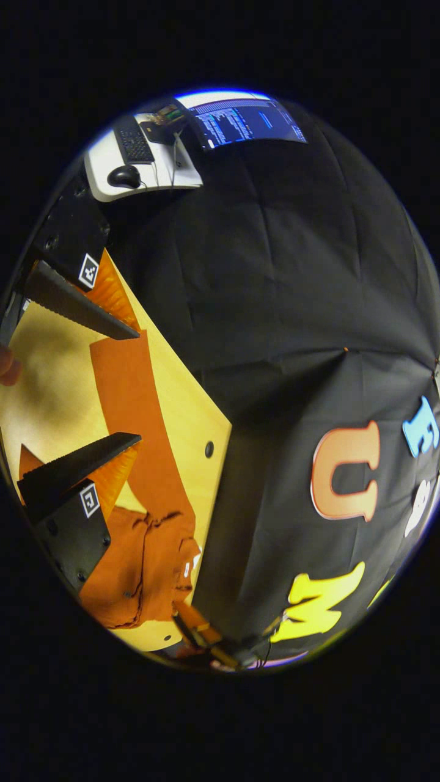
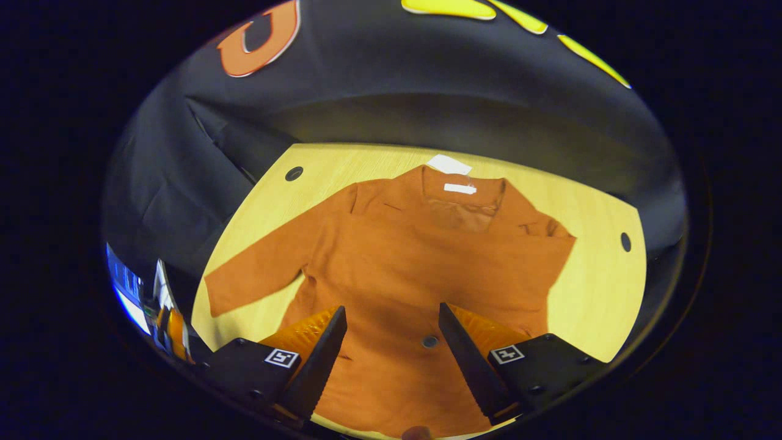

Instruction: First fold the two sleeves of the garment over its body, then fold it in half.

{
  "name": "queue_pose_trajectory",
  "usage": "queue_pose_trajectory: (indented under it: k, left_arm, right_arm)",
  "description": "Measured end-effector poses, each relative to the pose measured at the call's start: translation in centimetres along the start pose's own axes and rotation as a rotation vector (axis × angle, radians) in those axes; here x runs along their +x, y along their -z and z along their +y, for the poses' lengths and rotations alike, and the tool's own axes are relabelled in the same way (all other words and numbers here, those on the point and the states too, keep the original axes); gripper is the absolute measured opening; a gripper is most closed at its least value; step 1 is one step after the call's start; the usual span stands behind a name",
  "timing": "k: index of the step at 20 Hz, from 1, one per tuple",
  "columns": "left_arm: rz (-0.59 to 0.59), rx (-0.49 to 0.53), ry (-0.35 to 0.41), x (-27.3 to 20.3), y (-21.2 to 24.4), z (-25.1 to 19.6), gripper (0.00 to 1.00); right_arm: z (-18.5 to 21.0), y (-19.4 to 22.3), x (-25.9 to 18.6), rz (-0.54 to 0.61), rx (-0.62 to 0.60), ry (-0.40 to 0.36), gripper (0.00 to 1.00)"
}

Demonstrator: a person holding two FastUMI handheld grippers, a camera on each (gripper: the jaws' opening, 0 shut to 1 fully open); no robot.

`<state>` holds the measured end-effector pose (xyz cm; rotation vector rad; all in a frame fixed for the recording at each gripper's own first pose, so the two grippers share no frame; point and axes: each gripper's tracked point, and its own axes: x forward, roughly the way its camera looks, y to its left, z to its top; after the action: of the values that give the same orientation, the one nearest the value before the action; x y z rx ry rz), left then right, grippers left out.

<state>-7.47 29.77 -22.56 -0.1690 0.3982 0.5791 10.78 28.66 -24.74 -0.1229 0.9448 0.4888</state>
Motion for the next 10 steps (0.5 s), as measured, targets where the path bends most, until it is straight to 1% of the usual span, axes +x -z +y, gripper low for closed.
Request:
queue_pose_trajectory:
  k: [2, 4, 7, 8, 9, 10]
  left_arm:
    - [0.059, -0.049, -0.035, 2.7, 1.1, 1.1, 0.99]
    - [0.133, -0.064, -0.086, 4.9, 2.7, 2.5, 0.99]
    - [0.255, -0.097, -0.134, 8.0, 5.2, 3.9, 0.99]
    - [0.294, -0.113, -0.142, 8.7, 5.9, 4.1, 0.99]
    - [0.327, -0.136, -0.146, 9.4, 6.6, 4.1, 1.0]
    - [0.363, -0.159, -0.144, 9.9, 7.2, 3.8, 0.99]
  right_arm:
    - [-1.2, 2.7, -3.7, -0.038, 0.011, 0.013, 0.98]
    - [-1.8, 5.3, -7.2, -0.072, 0.024, 0.006, 0.98]
    - [-3.5, 8.4, -12.3, -0.142, 0.042, 0.035, 0.97]
    - [-3.9, 9.6, -13.9, -0.157, 0.057, 0.042, 0.97]
    - [-4.0, 10.6, -15.5, -0.17, 0.081, 0.038, 0.94]
    - [-4.1, 11.7, -17.0, -0.181, 0.098, 0.036, 0.94]
